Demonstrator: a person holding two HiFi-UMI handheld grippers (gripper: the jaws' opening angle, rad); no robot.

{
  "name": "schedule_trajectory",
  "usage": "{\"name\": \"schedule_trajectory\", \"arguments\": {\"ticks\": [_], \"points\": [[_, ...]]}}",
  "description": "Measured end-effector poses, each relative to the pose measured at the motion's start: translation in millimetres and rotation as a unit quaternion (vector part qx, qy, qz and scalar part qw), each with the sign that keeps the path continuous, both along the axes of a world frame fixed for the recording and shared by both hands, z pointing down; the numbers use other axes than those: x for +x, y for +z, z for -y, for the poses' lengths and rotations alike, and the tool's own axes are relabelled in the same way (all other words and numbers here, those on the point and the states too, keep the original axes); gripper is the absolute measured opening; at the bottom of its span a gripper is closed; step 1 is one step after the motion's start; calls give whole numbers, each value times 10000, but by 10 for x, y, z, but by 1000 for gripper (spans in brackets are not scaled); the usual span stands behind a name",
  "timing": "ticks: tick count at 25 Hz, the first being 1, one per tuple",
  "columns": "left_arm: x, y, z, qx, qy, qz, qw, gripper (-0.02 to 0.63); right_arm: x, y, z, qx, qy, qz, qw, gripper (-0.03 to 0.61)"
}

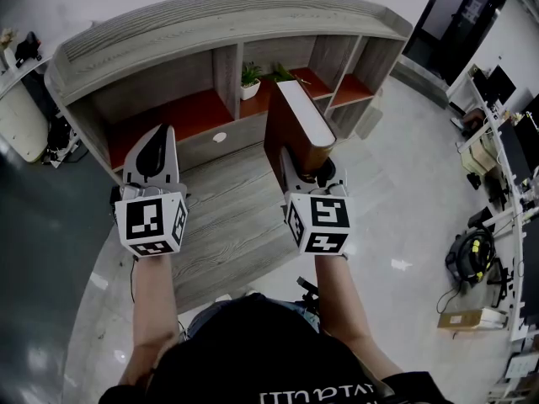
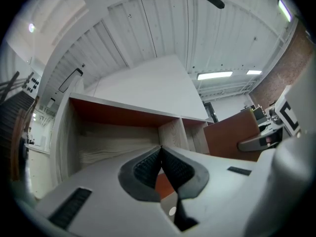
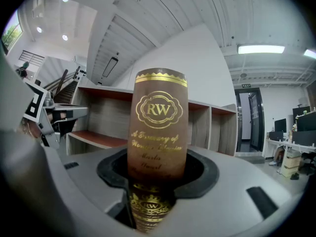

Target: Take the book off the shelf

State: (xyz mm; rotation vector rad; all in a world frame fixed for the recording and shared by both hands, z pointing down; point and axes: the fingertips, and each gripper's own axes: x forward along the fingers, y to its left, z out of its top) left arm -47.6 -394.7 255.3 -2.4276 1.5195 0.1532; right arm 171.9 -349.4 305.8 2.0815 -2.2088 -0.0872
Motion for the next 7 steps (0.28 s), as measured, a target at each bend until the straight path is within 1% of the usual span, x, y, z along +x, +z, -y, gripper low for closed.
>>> {"name": "schedule_trajectory", "arguments": {"ticks": [7], "points": [[15, 40, 45, -26, -378, 456, 9982, 11, 9, -4, 8, 21, 23, -12, 10000, 225]]}}
